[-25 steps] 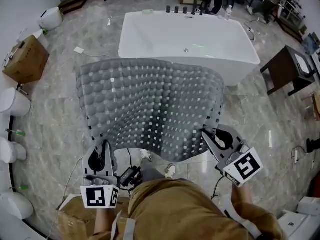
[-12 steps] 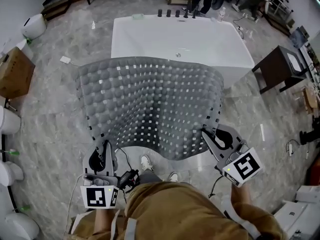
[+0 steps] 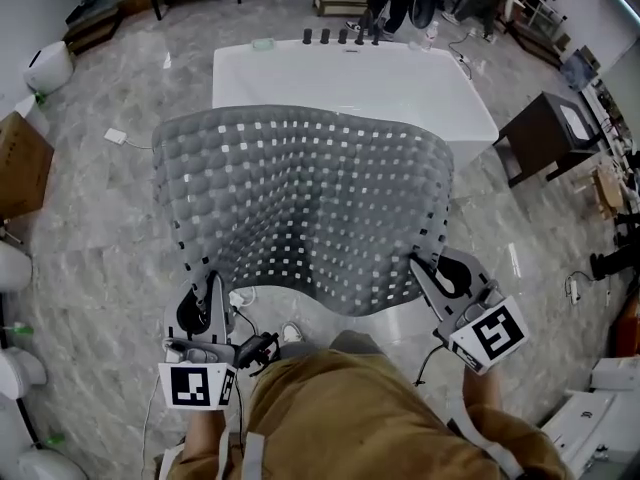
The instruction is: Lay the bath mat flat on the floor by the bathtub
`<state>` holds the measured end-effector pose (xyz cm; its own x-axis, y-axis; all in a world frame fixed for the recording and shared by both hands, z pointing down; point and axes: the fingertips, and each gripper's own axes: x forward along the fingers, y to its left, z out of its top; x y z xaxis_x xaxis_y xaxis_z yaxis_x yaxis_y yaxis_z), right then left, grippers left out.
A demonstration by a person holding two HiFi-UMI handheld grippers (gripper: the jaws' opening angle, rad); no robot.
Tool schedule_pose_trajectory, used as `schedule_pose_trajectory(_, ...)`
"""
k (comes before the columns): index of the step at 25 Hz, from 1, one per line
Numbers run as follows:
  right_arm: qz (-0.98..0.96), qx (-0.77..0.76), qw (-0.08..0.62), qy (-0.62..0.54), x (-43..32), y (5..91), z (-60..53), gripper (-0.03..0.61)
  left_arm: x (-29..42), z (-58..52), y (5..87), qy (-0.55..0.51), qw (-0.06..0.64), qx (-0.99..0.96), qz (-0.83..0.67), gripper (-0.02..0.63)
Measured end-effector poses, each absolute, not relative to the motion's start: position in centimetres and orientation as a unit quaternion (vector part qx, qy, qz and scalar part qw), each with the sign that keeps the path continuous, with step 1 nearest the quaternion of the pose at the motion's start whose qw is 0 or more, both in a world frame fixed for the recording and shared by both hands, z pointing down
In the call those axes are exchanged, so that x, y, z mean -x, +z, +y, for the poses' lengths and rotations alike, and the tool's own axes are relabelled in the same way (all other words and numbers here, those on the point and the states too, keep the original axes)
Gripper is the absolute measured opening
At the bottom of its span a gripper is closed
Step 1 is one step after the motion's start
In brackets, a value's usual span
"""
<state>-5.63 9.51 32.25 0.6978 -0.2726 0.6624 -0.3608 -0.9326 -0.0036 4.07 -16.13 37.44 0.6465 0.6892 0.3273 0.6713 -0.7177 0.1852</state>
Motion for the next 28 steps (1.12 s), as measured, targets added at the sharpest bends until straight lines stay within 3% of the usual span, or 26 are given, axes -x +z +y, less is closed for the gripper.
schedule_pose_trajectory(13,-0.210,-0.918,0.066,0.331,4.6,34.6,11.4,0.048,-3.4,-16.3,38.1,0.177,0.001,-0.927,0.331,0.041)
schedule_pose_trajectory(19,-0.153,-0.917,0.094,0.357,6.8,33.6,11.1,0.048,-4.1,-16.2,38.9,0.172,0.029,-0.912,0.370,0.041)
schedule_pose_trajectory(28,-0.168,-0.911,0.102,0.362,6.5,33.9,10.4,0.048,-3.5,-16.5,38.7,0.159,-0.001,-0.911,0.381,0.041)
